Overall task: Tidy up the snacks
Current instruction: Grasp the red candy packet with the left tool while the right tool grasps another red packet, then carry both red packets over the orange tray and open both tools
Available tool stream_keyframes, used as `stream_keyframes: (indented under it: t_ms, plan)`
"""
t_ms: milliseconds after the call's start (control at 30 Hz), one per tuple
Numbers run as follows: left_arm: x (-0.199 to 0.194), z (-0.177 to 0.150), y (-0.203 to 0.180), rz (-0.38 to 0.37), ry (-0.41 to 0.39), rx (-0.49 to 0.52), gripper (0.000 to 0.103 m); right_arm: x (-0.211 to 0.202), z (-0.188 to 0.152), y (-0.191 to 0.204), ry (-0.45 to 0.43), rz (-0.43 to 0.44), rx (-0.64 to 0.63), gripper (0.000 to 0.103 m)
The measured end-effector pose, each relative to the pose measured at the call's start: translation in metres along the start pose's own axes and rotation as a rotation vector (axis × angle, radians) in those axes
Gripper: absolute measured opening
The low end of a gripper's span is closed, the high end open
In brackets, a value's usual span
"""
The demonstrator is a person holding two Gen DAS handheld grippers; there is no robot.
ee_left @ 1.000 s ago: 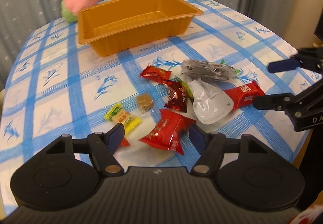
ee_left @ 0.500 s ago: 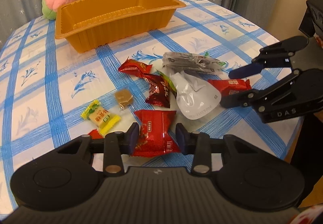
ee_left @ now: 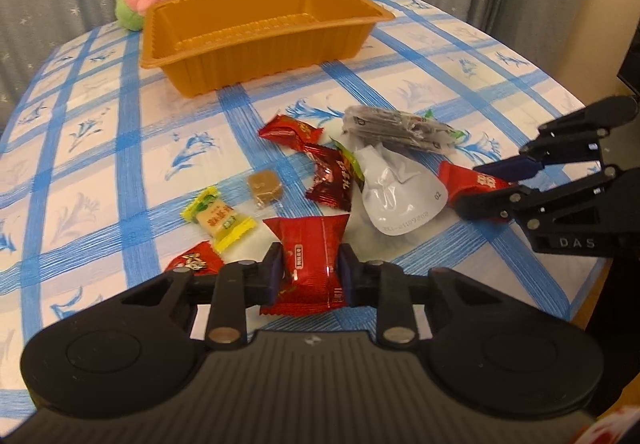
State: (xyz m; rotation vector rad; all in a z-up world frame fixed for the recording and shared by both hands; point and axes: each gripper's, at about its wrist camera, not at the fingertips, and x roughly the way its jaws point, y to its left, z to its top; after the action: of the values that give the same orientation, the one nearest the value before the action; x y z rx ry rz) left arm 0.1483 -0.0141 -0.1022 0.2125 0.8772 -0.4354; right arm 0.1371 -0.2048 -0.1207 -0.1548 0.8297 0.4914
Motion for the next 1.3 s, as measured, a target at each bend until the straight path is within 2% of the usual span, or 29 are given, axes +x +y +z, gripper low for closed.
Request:
stream_keyframes:
  t_ms: [167,367,700,1000,1300]
  plan:
    - [-0.012,0.002,0.004,0.039,-0.03,-0.035,0.026,-0.012,0.0,0.001,-0.03,-0.004,0.013,0.026]
    - [-0.027,0.013,0.012,0.08,-0.093,-0.107,0.026,-0.03,0.007,-0.001,-0.112,-0.014,0.066,0.026]
    - [-0.032,0.049,0.022,0.114,-0.184,-0.158,0.026,-0.049,0.032,-0.025,-0.21,-0.048,0.184,0.026]
    - [-0.013,0.104,0.033,0.128,-0.257,-0.161,0.026,-0.041,0.082,-0.052,-0.279,-0.105,0.173,0.026]
    - [0.016,0.147,0.049,0.141,-0.29,-0.174,0.026,-0.005,0.138,-0.086,-0.318,-0.131,0.216,0.026]
